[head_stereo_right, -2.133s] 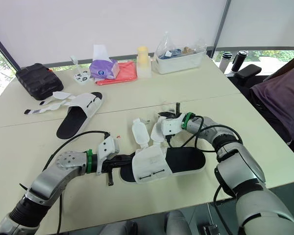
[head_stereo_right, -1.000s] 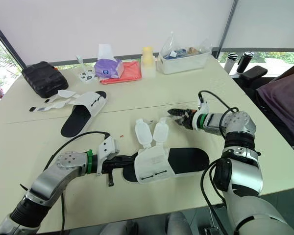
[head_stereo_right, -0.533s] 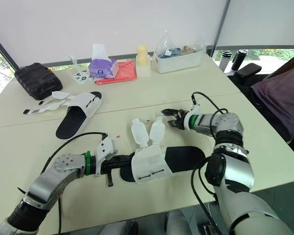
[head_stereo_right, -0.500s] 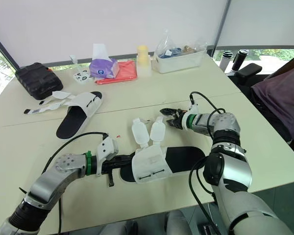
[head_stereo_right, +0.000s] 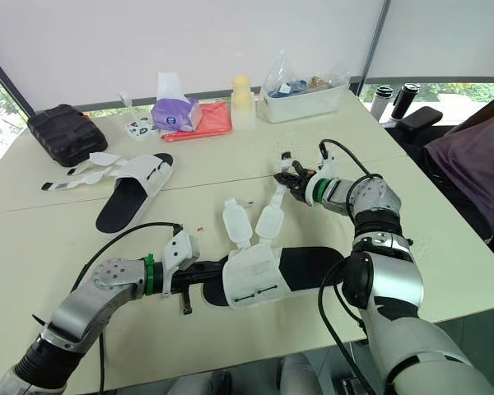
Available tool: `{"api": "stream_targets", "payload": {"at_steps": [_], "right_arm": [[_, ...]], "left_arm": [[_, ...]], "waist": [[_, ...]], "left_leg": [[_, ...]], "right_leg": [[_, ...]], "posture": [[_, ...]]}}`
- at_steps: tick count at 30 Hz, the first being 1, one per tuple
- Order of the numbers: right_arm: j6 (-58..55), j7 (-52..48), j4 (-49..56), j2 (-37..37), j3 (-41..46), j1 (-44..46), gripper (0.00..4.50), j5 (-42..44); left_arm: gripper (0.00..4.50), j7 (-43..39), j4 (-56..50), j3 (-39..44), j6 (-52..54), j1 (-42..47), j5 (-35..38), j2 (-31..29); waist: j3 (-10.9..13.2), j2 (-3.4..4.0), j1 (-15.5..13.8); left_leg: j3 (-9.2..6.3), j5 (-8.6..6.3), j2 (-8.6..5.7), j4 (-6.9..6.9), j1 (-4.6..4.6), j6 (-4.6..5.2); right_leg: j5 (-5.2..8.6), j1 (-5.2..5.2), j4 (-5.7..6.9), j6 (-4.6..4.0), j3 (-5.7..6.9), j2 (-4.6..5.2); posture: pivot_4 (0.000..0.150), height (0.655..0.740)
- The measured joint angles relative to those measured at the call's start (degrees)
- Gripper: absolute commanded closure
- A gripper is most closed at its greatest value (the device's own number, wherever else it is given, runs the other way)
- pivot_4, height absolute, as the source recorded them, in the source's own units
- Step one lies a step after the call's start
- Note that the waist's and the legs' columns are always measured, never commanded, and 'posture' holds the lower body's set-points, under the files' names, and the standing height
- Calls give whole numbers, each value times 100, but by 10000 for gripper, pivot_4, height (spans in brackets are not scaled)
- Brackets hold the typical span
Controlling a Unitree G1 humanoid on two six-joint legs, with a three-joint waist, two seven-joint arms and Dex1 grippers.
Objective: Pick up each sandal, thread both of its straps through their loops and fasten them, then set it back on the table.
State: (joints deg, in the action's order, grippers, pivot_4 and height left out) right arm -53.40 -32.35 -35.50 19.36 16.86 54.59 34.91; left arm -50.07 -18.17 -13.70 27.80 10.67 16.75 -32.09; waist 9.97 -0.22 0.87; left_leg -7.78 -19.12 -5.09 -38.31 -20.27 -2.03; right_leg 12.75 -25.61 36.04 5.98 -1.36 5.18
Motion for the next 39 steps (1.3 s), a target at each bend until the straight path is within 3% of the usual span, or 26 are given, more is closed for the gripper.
{"api": "stream_targets", "payload": {"at_steps": [3,6,9,14,16,19,24,30,34,37,39], "right_arm": [[2579,-1421,2591,617,-1432,-1601,44390,-1042],[5301,-2336,3603,1164,-2264,-2672,44390,-2108],[7927,-2626,3632,1357,-2618,-3197,44390,-2925],[10746,-2265,3072,1560,-2610,-2950,44390,-3915],[11710,-1996,2640,1615,-2565,-2783,38782,-4275],[12607,-1741,2067,1831,-2619,-2642,26432,-4733],[13572,-1149,1571,1898,-2527,-2511,1610,-5329],[13497,-584,1438,2530,-2092,-2844,697,-5756],[12682,-369,1152,3198,-1770,-3550,697,-5708],[11398,-526,1306,3390,-1727,-4046,697,-4725],[9197,-1006,2416,3633,-1609,-4752,697,-2819]], "left_arm": [[43761,-69,22,-57,-55,49,-1,-4],[43761,-117,72,-31,-88,85,-4,-63],[43761,-121,124,-40,-108,110,-6,-45],[43761,-171,158,-151,-105,108,-13,-2],[43761,-199,194,-176,-106,142,-14,21],[43761,-256,243,-195,-116,182,-15,27],[43761,-323,306,-230,-128,269,-28,29],[43761,-330,335,-225,-186,248,-25,36],[43761,-328,332,-169,-188,206,-17,9],[43761,-324,327,-142,-174,206,2,15],[43761,-315,298,-133,-124,202,11,34]], "waist": [[-2,1,-52],[-2,-1,15],[-2,-2,51],[2,-8,-1],[3,-11,-9],[2,-11,-18],[2,-11,-13],[2,-11,-58],[2,-11,-25],[1,-9,4],[2,-3,-24]], "left_leg": [[-8,-1,-9,1,-19,1],[14,-3,-10,1,-5,2],[21,7,-5,0,13,-13],[14,-7,7,10,97,12],[11,-7,7,9,100,12],[11,8,6,8,99,-14],[11,9,6,9,96,-16],[9,8,1,9,92,-14],[13,3,2,10,95,-5],[20,-9,9,10,97,18],[12,-13,12,9,92,25]], "right_leg": [[4,-14,-3,7,8,4],[3,-12,-1,19,-2,7],[-9,-2,3,33,-11,1],[-10,85,-4,26,-10,-19],[-10,91,-6,25,-10,-21],[-10,90,-6,24,-11,-20],[-9,88,-10,23,-13,-20],[-9,90,-14,23,-14,-17],[-9,92,-18,22,-17,-19],[-9,93,-17,22,-24,-17],[-9,95,-18,22,-24,-14]], "posture": [[1500,7400],[1500,7400],[1500,7400],[1500,7400],[1500,7400],[1500,7400],[1500,7400],[1500,7400],[1500,7400],[1500,7400],[1500,7400]]}}
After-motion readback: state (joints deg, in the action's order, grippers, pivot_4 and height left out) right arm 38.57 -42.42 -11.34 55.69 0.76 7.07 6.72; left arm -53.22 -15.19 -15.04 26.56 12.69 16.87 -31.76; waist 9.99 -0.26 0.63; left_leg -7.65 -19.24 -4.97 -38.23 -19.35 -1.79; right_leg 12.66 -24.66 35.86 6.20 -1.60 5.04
